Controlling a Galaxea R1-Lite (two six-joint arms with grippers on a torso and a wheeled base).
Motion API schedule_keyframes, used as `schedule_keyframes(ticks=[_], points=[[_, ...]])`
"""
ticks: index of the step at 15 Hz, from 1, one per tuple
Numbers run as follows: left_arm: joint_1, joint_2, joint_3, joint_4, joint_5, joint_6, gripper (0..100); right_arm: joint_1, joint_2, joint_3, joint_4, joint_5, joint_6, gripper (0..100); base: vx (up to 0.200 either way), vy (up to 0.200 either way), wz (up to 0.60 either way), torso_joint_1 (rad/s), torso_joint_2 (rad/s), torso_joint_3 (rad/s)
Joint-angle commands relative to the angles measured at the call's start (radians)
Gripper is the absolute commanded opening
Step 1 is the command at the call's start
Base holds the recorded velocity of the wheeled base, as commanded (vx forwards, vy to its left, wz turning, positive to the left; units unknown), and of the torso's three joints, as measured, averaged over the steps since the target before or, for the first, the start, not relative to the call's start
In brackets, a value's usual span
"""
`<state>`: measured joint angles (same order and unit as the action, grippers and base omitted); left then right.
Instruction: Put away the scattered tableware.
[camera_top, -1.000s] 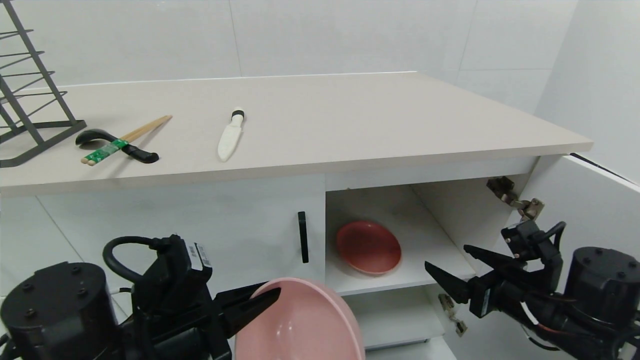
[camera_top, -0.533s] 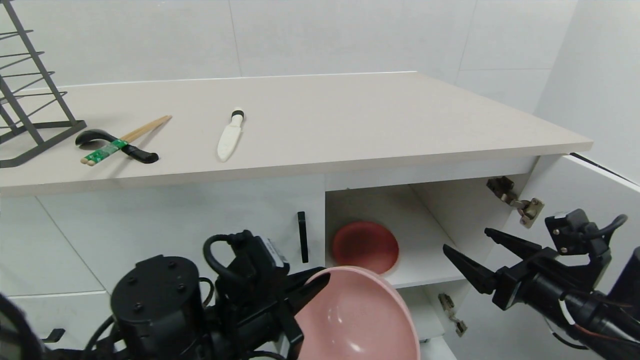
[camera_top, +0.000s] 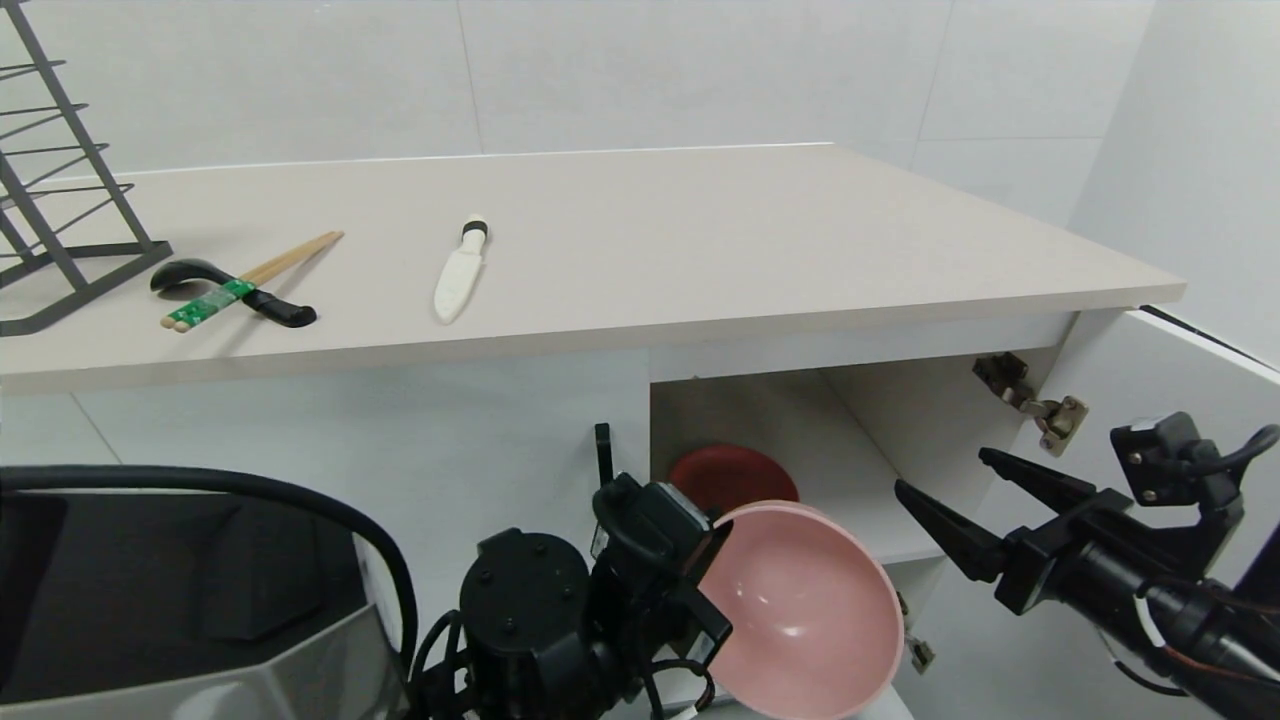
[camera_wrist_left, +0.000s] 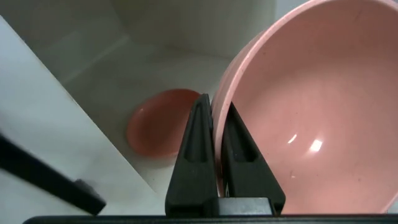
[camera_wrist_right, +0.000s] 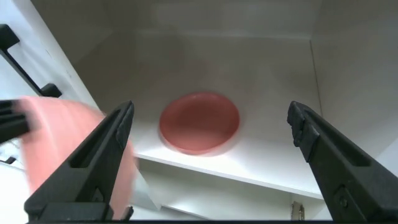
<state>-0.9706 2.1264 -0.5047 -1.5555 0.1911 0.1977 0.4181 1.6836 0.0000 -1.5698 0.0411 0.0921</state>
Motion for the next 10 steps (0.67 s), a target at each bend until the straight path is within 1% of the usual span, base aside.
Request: schedule_keyframes(ticks=[1, 2, 3, 4, 6, 7, 8, 9, 10], points=[[-0.003, 0.083, -0.051, -0.001, 0.018, 0.002, 0, 0.001, 0.001, 0.000, -0.001, 0.000, 0.000, 100, 0.000, 0.000, 0.00, 0.000, 0.00, 0.000], [-0.003, 0.086, -0.054, -0.001, 0.019, 0.002, 0, 0.001, 0.001, 0.000, -0.001, 0.000, 0.000, 100, 0.000, 0.000, 0.00, 0.000, 0.00, 0.000], [0.000, 0.112, -0.112, 0.000, 0.050, 0.002, 0, 0.001, -0.001, 0.000, -0.001, 0.000, 0.000, 100, 0.000, 0.000, 0.00, 0.000, 0.00, 0.000], [0.001, 0.126, -0.146, 0.000, 0.074, 0.002, 0, 0.001, -0.001, 0.000, -0.001, 0.000, 0.000, 100, 0.000, 0.000, 0.00, 0.000, 0.00, 0.000], [0.001, 0.176, -0.230, -0.001, 0.157, 0.002, 0, 0.007, 0.001, 0.000, -0.001, 0.000, 0.000, 100, 0.000, 0.000, 0.00, 0.000, 0.00, 0.000], [0.000, 0.193, -0.265, -0.001, 0.180, 0.002, 0, 0.008, 0.001, 0.000, -0.001, 0.000, 0.000, 100, 0.000, 0.000, 0.00, 0.000, 0.00, 0.000], [0.000, 0.193, -0.265, -0.001, 0.180, 0.002, 0, 0.008, 0.001, 0.000, -0.001, 0.000, 0.000, 100, 0.000, 0.000, 0.00, 0.000, 0.00, 0.000], [0.000, 0.221, -0.327, 0.000, 0.217, 0.003, 0, 0.008, 0.001, 0.000, -0.001, 0.000, 0.000, 100, 0.000, 0.000, 0.00, 0.000, 0.00, 0.000], [0.001, 0.230, -0.344, -0.001, 0.237, 0.011, 0, 0.007, 0.001, 0.000, -0.001, 0.000, 0.000, 100, 0.000, 0.000, 0.00, 0.000, 0.00, 0.000]])
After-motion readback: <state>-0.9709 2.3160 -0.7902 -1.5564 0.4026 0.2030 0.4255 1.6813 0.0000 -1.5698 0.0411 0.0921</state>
